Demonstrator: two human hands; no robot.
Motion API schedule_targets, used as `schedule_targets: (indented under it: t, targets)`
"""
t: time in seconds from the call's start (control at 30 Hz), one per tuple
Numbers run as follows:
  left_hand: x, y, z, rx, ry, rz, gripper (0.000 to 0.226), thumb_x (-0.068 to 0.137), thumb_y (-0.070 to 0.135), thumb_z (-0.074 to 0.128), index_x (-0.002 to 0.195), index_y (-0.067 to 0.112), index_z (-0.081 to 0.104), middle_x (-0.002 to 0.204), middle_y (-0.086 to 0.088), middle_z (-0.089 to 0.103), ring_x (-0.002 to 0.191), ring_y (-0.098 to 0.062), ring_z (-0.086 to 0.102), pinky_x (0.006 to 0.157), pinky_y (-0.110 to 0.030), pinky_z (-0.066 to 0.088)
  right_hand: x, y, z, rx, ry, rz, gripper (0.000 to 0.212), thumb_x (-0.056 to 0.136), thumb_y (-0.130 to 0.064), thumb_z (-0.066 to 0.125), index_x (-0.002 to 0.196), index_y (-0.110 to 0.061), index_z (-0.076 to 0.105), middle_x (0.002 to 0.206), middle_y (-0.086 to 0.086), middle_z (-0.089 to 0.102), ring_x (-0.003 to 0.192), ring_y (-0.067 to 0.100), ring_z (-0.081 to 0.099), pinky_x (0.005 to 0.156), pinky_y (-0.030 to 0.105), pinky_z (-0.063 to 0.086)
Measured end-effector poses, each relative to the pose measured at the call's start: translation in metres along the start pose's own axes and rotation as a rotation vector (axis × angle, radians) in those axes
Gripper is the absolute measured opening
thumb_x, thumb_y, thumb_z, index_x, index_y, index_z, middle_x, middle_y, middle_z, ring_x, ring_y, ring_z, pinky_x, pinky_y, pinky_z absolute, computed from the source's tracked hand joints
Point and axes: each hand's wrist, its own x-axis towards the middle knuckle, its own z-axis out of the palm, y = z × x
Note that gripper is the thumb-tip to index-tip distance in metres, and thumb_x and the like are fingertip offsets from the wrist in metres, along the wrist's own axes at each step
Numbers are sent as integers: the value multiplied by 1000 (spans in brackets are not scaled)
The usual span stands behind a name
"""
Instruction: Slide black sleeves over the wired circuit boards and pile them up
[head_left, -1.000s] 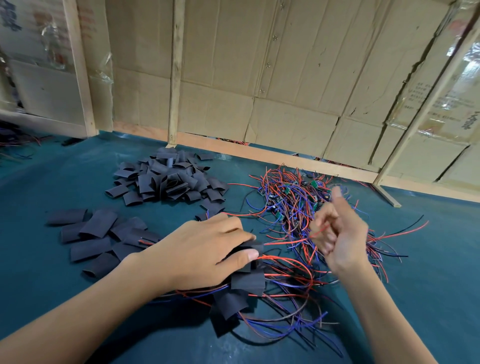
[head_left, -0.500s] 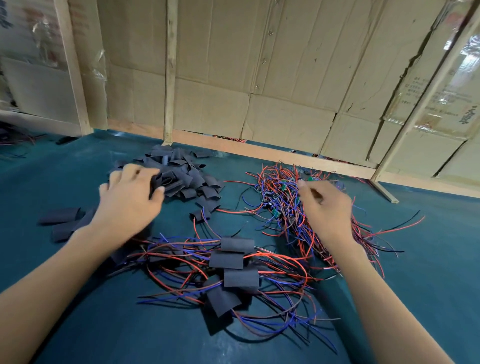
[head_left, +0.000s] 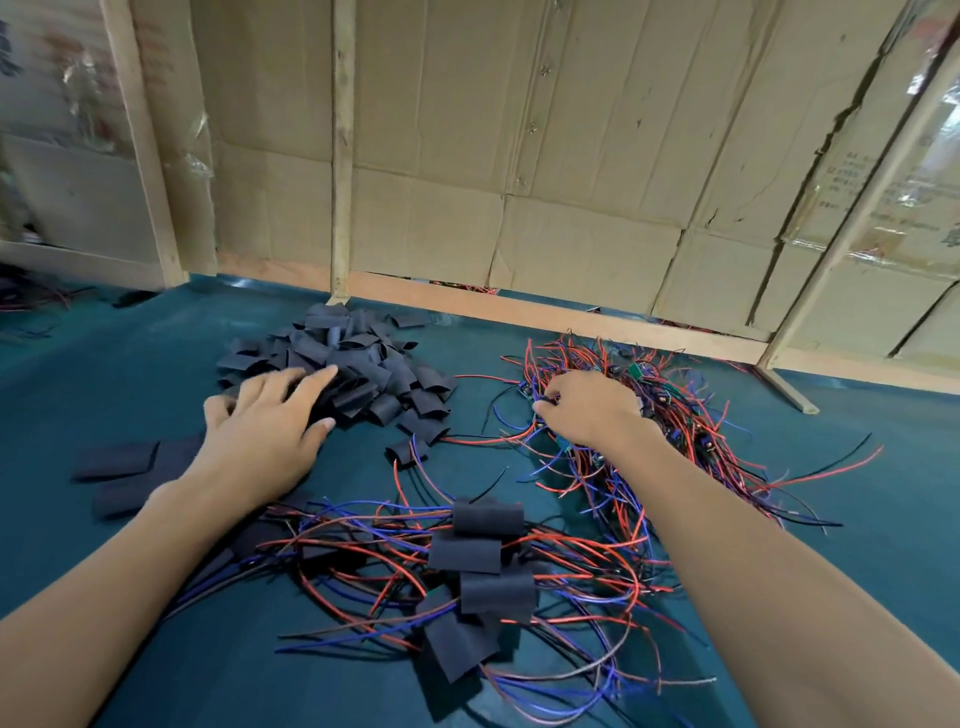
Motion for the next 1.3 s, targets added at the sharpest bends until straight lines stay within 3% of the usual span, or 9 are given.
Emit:
schedule_targets:
  t: [0.1, 0.23, 0.43, 0.57, 0.7, 0.87, 1.07, 1.13, 1.3]
  targets:
    - [0, -1, 4, -74, 41, -12, 36, 99, 41, 50, 134, 37, 52, 135, 4, 53, 128, -28, 38, 98, -46, 26, -4, -5, 1, 112, 123, 77, 27, 84, -38, 58, 85, -16, 74, 91, 9, 72, 90, 32, 64, 81, 33, 52]
    - [0, 1, 5, -77, 74, 1, 22, 94, 37, 60, 115, 31, 59, 122, 0, 60, 116, -31, 42, 91, -46, 27, -6, 0, -18, 458, 223, 215, 34, 74, -38, 53, 53, -11, 54, 57, 6, 57, 62, 28, 58, 68, 30, 52]
    - [5, 0, -2, -128, -19, -7, 18, 94, 44, 58, 105, 34, 48, 122, 7, 59, 116, -26, 38, 83, -42, 23, -8, 17, -71, 1319, 122, 316, 14, 84, -11, 61, 90, 0, 67, 69, 11, 71, 49, 19, 59, 48, 24, 46]
    - [6, -2, -6, -84, -130, -67, 53, 93, 54, 54, 140, 36, 39, 129, -1, 47, 123, -29, 39, 98, -48, 32, -36, 19, -97, 1565, 157, 166, 7, 87, -9, 57, 84, -4, 62, 75, 13, 70, 49, 20, 60, 49, 26, 49]
    - [11, -3, -9, -36, -285, -118, 57, 95, 62, 42, 147, 42, 32, 136, -1, 38, 131, -28, 40, 103, -48, 31, -67, 16, -110, 1457, 299, -12, 23, 83, -9, 53, 90, -7, 75, 79, 6, 71, 45, 14, 46, 40, 18, 31]
    - [19, -7, -15, -183, -347, -172, 46, 87, 64, 56, 124, 38, 45, 134, 2, 52, 123, -24, 52, 106, -47, 34, -108, 15, -99, 1390, 507, -212, 41, 70, -10, 43, 82, -19, 81, 67, 8, 59, 47, 14, 37, 43, 19, 27]
    - [13, -8, -18, -286, -153, -180, 38, 90, 60, 56, 91, 26, 37, 79, 7, 57, 78, -19, 55, 90, -43, 37, -135, 15, -50, 1366, 243, -322, 29, 65, -6, 43, 70, -9, 72, 67, 12, 64, 56, 17, 46, 50, 27, 31]
    - [7, -3, -18, -222, -90, -126, 35, 93, 56, 52, 86, 26, 36, 77, 6, 56, 73, -15, 53, 81, -41, 31, -143, 16, -35, 1208, 201, -349, 18, 79, -15, 56, 68, -12, 69, 64, 10, 63, 59, 13, 49, 54, 24, 36]
    - [-3, 4, -19, -110, 56, 78, 25, 94, 32, 55, 83, 21, 36, 82, 6, 50, 80, -22, 44, 80, -40, 29, -143, 21, -10, 813, 222, -232, 39, 82, -42, 80, 60, -20, 55, 48, -11, 50, 45, 5, 39, 49, 19, 35]
